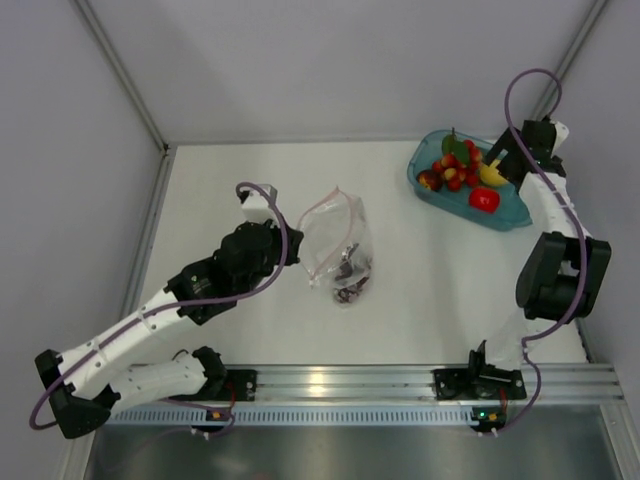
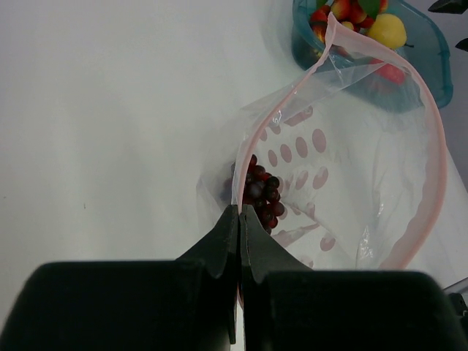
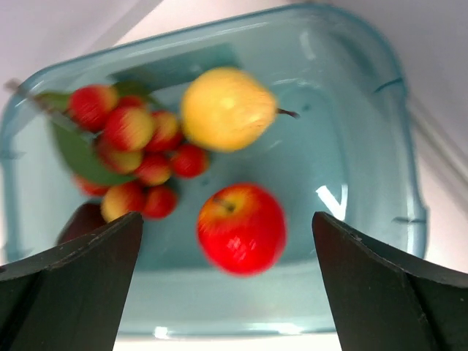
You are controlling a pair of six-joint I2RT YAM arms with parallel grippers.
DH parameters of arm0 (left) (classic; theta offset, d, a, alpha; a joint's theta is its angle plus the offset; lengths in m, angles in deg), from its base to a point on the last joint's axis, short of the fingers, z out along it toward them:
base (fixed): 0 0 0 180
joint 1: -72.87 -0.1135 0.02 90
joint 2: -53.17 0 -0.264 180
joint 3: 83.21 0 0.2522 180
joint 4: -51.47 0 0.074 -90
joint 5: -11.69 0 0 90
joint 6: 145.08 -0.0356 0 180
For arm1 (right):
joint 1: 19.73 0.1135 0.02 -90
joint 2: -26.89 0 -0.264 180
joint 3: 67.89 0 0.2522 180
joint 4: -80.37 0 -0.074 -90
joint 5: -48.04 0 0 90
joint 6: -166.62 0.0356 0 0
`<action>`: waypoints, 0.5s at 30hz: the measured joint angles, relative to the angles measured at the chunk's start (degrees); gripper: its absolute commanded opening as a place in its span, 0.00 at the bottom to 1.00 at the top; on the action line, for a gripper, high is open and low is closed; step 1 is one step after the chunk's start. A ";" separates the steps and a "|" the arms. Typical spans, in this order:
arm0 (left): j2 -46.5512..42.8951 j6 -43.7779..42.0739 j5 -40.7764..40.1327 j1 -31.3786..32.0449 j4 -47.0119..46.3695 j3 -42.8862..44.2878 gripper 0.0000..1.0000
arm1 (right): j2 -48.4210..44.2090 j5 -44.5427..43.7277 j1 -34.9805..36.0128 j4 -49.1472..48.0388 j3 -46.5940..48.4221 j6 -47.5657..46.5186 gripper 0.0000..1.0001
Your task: Open the zip-top bag and remove the fake food
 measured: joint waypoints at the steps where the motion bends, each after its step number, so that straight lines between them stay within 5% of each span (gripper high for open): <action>1: 0.28 -0.09 0.00 0.00 0.09 0.44 0.00 | -1.49 2.43 0.13 -0.13 -0.96 0.28 0.97; 8: 4.55 -0.37 0.02 0.00 0.44 5.73 0.00 | -17.09 13.33 7.76 0.37 -11.21 2.69 0.76; 15: 9.25 -0.35 0.09 0.00 0.42 9.07 0.00 | -28.63 13.29 31.08 2.27 -11.96 2.84 0.56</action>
